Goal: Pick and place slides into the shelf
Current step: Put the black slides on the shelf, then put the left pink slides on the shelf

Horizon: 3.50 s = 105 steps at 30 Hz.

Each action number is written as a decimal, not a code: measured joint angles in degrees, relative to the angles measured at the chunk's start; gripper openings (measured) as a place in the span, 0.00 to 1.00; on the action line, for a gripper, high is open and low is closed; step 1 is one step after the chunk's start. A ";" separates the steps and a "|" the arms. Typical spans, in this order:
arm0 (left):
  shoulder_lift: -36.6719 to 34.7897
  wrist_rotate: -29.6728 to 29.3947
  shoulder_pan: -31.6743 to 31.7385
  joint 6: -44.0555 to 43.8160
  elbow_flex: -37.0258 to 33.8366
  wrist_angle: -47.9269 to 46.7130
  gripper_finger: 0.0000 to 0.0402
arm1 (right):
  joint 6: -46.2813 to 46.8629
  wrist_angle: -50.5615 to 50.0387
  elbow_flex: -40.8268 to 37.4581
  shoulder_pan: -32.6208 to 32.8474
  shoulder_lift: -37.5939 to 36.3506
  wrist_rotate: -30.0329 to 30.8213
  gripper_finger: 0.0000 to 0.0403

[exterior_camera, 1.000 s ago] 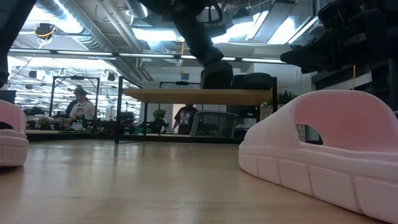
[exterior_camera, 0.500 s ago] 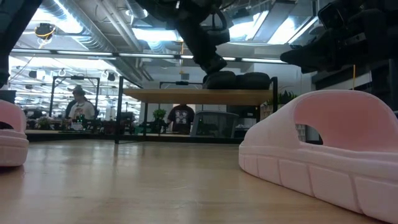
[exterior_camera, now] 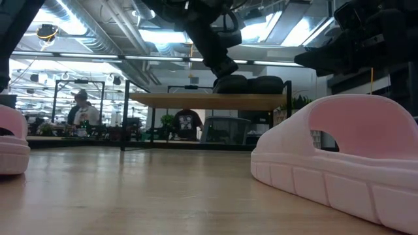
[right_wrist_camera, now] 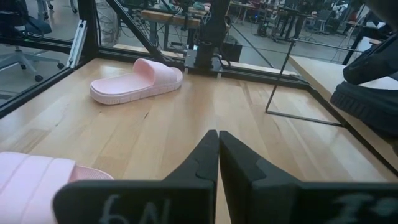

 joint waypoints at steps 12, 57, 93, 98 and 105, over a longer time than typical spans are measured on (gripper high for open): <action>0.00 0.05 0.00 0.13 0.00 0.13 0.16 | 0.21 0.00 0.00 0.00 0.00 0.00 0.04; -0.26 -6.08 -6.40 7.91 1.15 -0.60 0.40 | 0.49 0.00 0.00 0.02 0.00 -0.04 0.04; -41.83 8.46 -23.44 -18.10 -39.29 6.85 0.40 | 1.97 0.40 0.04 0.79 -0.02 -5.14 0.04; -50.79 8.40 -26.90 -18.21 -50.29 13.83 0.40 | 0.21 2.20 0.04 0.76 -0.02 -5.14 0.04; -62.18 8.37 -29.71 -17.86 -63.89 24.44 0.40 | -0.98 2.92 0.04 0.76 -0.02 -5.11 0.04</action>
